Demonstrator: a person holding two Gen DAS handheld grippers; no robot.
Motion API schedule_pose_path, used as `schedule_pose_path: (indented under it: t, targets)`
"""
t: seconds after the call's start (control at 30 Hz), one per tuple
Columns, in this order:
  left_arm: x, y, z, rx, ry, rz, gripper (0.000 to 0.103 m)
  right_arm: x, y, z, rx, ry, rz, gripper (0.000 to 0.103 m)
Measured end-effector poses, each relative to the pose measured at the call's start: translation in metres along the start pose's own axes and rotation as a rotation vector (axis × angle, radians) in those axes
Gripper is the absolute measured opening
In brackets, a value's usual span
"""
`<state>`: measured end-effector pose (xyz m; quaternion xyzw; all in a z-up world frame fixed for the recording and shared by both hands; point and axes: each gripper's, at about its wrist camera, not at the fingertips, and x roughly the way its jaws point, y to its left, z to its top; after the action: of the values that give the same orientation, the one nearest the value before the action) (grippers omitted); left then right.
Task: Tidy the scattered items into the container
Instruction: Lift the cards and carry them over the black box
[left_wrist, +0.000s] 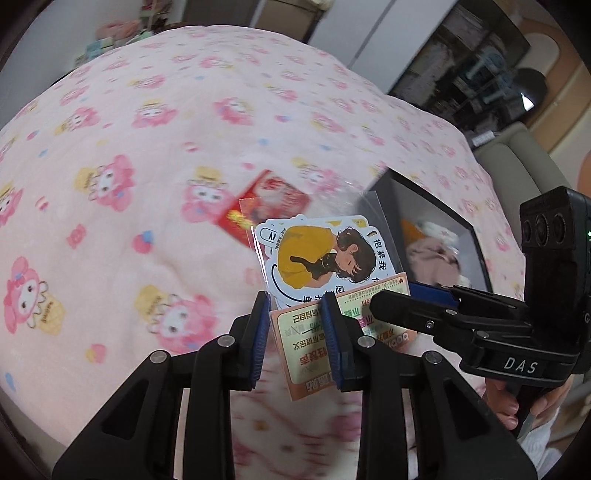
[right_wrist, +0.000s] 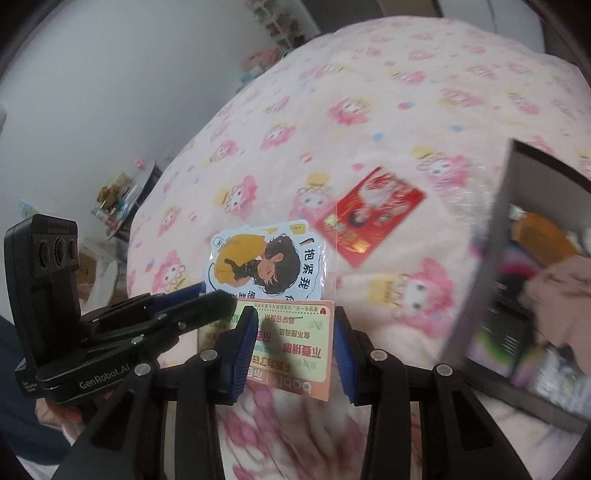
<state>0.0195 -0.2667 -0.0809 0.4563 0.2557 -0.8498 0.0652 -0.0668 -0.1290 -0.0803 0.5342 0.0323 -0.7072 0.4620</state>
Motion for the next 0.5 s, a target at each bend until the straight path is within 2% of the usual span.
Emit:
schedule_pose_path:
  t: [0.23,0.37,0.5]
  targets:
    - [0.018,-0.088,0.000,0.129,0.021,-0.073,0.027,-0.076,-0.057,-0.034,0.106,-0.122,-0.055,0.037]
    - [0.038,-0.142,0.007,0.199,0.031,-0.132,0.027,-0.116,-0.096,-0.046,0.149,-0.166,-0.093,0.037]
    - [0.062,-0.190,0.013,0.259,0.039,-0.150,0.028,-0.146,-0.132,-0.047,0.151,-0.188,-0.161,0.037]
